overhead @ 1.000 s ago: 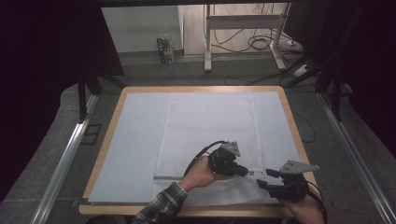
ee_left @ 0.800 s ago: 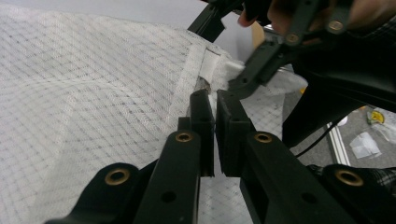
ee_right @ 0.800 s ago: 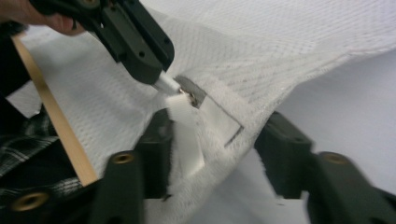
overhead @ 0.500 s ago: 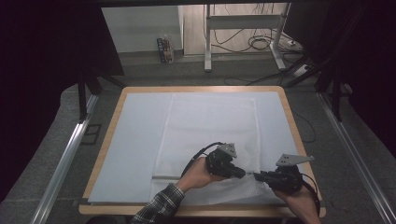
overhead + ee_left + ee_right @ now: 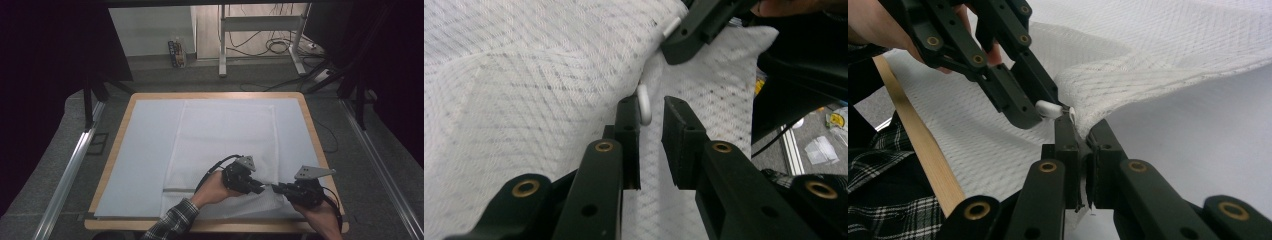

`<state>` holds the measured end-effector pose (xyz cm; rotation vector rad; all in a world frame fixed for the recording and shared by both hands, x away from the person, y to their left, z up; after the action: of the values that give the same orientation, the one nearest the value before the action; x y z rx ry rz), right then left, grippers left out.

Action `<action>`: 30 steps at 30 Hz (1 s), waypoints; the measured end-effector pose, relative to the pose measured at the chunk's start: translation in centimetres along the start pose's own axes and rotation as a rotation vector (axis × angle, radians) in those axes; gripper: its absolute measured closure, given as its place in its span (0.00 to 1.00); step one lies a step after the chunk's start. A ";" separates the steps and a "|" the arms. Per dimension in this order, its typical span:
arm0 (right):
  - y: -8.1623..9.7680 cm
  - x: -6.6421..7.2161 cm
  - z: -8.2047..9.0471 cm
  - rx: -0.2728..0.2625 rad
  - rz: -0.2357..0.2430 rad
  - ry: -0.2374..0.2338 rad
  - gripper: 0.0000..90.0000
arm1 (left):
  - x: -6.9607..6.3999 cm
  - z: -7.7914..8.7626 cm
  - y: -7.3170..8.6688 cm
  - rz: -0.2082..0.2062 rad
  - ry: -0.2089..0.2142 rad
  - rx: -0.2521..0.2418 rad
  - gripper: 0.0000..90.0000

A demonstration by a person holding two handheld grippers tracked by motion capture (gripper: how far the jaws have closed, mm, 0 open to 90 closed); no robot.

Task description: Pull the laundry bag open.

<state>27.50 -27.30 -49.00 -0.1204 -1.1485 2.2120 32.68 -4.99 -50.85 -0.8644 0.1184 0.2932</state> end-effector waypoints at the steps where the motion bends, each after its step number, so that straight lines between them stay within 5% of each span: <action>1: 0.0 0.0 0.0 -0.001 0.001 0.000 0.94 | -0.1 -0.1 -0.1 -0.001 -0.008 0.002 0.88; 9: 0.0 0.2 0.0 -0.002 0.008 -0.007 0.94 | -0.2 -0.3 -0.2 0.014 -0.050 0.024 0.96; 17: -0.1 0.1 0.0 -0.006 0.002 -0.007 0.94 | -0.3 -0.5 -0.2 0.001 -0.049 0.019 0.93; 24: -0.1 0.2 0.0 -0.013 -0.001 -0.008 0.94 | -0.7 -1.1 -0.4 -0.011 -0.094 0.033 0.92; 30: 0.0 0.2 0.1 -0.012 0.003 -0.003 0.94 | -0.5 -0.8 -0.2 0.009 -0.082 0.028 0.97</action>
<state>27.38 -27.24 -48.90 -0.1244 -1.1638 2.2088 32.29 -5.81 -51.08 -0.8234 0.0504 0.3341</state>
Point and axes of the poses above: each handheld gripper's, and its own axes: z roughly backward along the jaws, y roughly out of its underside, x roughly to its left, the point moved 1 cm from there along -z, roughly forward along the jaws, and after that the axes turned 4 degrees about -y, right-handed, at the moved point
